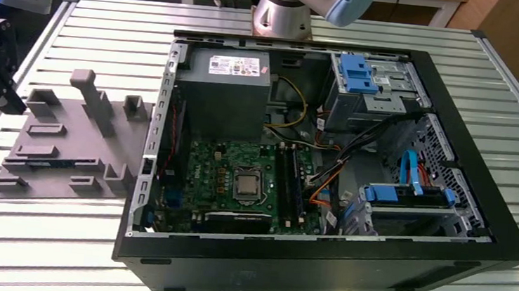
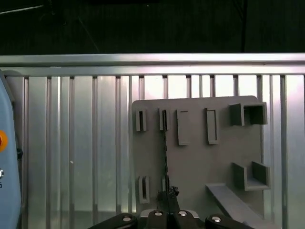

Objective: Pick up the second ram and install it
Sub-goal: 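Pick up the second ram and move it above second insertion slot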

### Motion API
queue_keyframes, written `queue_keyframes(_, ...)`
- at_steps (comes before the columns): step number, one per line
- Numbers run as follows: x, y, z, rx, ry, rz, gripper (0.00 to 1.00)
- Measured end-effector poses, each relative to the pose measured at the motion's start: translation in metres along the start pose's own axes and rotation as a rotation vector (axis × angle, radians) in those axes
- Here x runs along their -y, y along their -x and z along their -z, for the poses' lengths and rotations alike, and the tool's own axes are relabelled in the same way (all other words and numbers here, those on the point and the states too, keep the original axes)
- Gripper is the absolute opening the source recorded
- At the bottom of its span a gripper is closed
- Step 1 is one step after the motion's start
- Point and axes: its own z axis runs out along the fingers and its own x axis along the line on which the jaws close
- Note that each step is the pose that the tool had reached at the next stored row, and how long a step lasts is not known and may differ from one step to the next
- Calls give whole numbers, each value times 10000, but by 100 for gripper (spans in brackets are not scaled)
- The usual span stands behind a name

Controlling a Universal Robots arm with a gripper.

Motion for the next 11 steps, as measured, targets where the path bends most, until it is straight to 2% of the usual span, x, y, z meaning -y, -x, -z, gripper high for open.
queue_keyframes(1, -5, -1, -8, 14, -23, 0, 11)
queue_keyframes(6, -5, -2, -11, 4, -22, 0, 11)
queue_keyframes(7, -6, -2, -11, 4, -21, 0, 17)
queue_keyframes(8, -5, -1, -12, 4, -22, 0, 17)
queue_keyframes(11, -6, -2, -28, 4, -25, -19, 35)
